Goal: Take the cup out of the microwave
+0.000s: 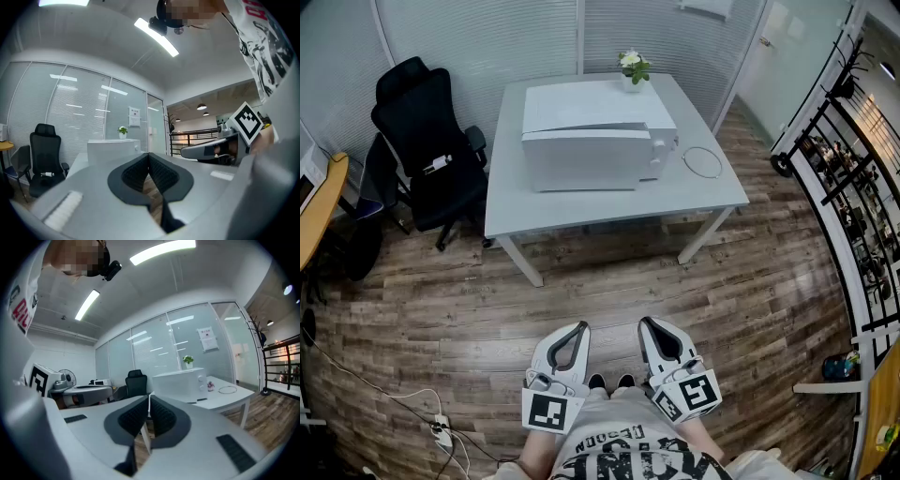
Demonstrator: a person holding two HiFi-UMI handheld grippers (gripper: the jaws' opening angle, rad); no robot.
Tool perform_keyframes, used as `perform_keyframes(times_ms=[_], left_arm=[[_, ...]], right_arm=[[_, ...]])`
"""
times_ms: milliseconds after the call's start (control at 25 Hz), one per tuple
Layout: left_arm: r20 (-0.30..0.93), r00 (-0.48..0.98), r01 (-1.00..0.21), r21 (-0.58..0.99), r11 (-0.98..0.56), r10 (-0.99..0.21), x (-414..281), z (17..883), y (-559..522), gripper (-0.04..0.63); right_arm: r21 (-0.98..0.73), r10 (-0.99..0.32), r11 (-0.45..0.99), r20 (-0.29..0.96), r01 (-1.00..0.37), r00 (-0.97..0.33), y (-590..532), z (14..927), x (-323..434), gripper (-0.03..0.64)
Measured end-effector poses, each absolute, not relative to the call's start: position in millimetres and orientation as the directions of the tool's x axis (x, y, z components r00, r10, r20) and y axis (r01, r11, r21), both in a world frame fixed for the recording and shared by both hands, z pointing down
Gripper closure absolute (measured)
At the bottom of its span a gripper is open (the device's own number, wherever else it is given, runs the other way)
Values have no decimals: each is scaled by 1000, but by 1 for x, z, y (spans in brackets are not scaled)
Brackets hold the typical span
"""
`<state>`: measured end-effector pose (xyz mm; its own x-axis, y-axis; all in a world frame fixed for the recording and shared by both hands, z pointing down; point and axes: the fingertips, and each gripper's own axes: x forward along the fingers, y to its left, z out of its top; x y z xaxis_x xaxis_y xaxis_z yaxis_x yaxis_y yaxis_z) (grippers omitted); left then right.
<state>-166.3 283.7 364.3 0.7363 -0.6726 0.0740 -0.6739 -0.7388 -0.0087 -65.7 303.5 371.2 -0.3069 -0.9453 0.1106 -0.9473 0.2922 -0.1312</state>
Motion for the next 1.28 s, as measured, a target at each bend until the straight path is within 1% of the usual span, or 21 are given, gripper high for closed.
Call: perform_keyframes(times_ms=[400, 600, 680, 920, 1280], left_arm=[[66, 748, -662, -2, -749, -661, -167, 363, 279, 583], [78, 760, -649, 34, -760, -646, -164, 367, 277, 581], [86, 769, -638, 48, -768, -634, -159, 370, 276, 563], [107, 769, -638, 63, -768, -630, -135, 377, 260, 558], [81, 718, -694, 20, -719, -691, -77, 371, 195, 558]], right_arm=[[-128, -943, 304, 102, -944, -317, 299, 368, -71, 597], [-165, -943, 308, 78, -937, -324, 300, 370, -69, 595], [-172, -944, 298, 91, -939, -317, 300, 374, -65, 595], [-197, -938, 299, 121, -934, -326, 285, 385, -41, 595], [-166, -912, 376, 107, -912, -396, 214, 376, 19, 595]])
